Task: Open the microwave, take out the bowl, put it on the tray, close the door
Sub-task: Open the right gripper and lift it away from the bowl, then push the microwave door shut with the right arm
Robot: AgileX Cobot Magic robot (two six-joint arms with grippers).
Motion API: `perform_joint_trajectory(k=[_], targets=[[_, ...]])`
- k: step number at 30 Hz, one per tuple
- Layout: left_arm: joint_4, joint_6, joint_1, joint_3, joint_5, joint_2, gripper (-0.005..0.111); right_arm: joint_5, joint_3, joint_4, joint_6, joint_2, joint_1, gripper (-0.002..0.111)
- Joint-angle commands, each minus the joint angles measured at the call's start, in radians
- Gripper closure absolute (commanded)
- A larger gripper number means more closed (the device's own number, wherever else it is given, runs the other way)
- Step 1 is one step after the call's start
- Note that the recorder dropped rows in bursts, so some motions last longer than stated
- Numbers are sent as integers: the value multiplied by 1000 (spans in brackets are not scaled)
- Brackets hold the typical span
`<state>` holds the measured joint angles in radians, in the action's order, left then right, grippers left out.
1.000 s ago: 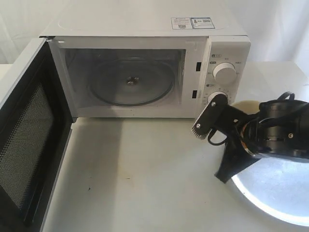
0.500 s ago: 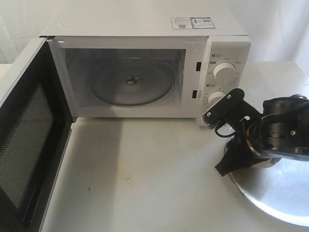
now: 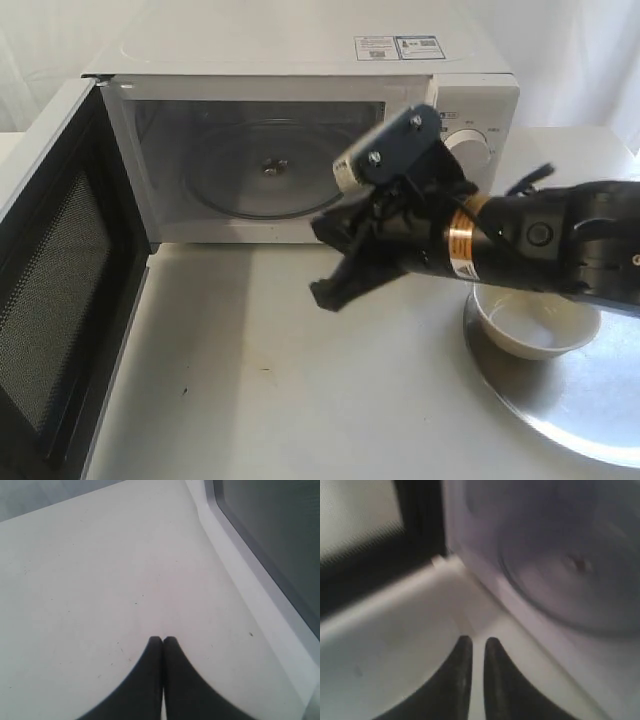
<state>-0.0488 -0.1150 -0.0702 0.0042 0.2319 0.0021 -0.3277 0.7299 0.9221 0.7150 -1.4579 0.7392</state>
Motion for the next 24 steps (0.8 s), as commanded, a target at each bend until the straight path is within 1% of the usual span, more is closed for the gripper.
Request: perform_joint_trajectory(k=[1,4,7,9,12,15,19,22,24], targets=[[4,6,1,-4,1,-2,107,-209,148,-98,-5,-2,31,108],[4,6,1,-4,1,-2,107,-206,308,-104,-39,-44,99,108],[4,6,1,-4,1,-2,107,-188,492,-88,-39,-131,197,108],[4,6,1,-4,1,-2,107,-137,609,-72,-41,-204,269,108],[4,6,1,-4,1,-2,107,-16,797,-72,-120,-345,383,108],[4,6,1,-4,1,-2,107,110,988,-72,-223,-506,470,108],[4,6,1,-4,1,-2,107,277,1178,-72,-340,-685,536,108],[4,6,1,-4,1,-2,107,476,1263,-72,-498,-771,566,108],[4,6,1,-4,1,-2,107,649,1298,-49,-593,-801,576,108]])
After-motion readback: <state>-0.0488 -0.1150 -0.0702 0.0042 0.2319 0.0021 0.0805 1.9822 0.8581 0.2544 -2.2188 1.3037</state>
